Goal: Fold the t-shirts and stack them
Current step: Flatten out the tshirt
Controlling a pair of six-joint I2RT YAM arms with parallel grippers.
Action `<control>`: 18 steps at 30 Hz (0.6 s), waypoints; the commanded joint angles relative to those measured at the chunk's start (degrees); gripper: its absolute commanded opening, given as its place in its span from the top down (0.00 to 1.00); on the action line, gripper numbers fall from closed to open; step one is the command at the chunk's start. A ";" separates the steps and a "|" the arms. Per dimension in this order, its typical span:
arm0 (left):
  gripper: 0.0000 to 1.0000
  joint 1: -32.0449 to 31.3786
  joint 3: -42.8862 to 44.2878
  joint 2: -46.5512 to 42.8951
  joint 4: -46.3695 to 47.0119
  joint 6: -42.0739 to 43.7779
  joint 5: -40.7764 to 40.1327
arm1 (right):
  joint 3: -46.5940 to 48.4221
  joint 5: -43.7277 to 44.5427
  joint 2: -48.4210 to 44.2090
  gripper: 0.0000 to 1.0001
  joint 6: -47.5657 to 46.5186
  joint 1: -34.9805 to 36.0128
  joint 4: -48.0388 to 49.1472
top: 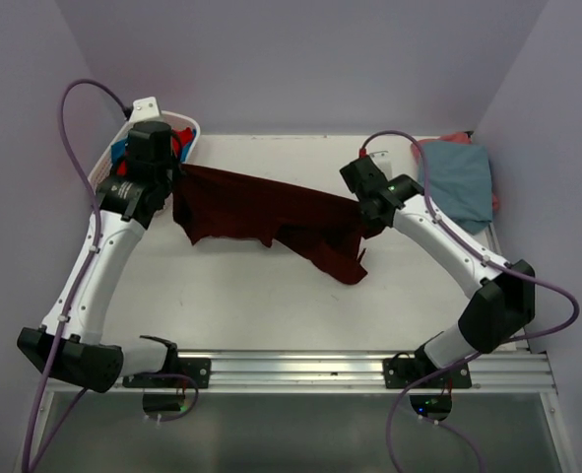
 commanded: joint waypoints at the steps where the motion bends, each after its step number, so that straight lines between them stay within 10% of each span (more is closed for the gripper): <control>1: 1.00 0.62 1.25 -6.14 -1.08 -0.69 0.23 | 0.46 5.76 -6.15 1.00 1.87 -0.94 -5.80; 12: 1.00 0.62 -1.22 -23.53 -8.02 -0.25 20.09 | -4.91 -5.23 -38.39 1.00 -3.75 -0.94 2.20; 18: 1.00 -2.28 6.08 -30.93 -12.16 -1.04 26.68 | 3.52 -14.80 -41.05 1.00 -4.28 -0.94 -4.65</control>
